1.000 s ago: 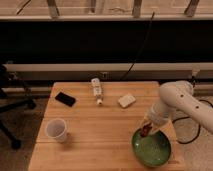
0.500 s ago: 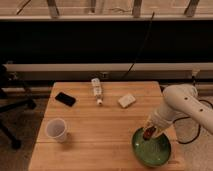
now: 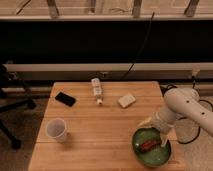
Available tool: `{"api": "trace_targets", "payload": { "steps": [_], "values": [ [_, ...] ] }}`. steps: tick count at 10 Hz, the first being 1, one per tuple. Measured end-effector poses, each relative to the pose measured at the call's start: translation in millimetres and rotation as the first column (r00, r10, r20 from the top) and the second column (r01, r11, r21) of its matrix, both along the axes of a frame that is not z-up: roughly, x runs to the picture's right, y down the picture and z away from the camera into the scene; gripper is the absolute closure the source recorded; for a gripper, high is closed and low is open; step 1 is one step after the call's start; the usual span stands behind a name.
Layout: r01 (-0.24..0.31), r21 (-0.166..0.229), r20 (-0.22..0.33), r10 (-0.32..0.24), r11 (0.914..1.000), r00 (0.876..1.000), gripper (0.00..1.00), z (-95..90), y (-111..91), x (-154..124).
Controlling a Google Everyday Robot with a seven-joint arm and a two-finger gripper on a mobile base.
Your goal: Place the pepper in the ceramic bowl
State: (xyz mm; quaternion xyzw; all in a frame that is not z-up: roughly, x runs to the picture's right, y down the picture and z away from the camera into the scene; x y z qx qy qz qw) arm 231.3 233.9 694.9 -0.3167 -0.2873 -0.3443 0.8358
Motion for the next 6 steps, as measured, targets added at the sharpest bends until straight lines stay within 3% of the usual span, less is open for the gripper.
{"api": "trace_targets", "payload": {
  "steps": [4,6],
  "values": [
    [0.014,0.033,0.008,-0.014,0.9994,1.000,0.20,-16.6,-23.4,2.6],
    [0.014,0.030,0.009,-0.014,0.9995,1.000,0.20,-17.9,-24.3,2.3]
  ]
}}
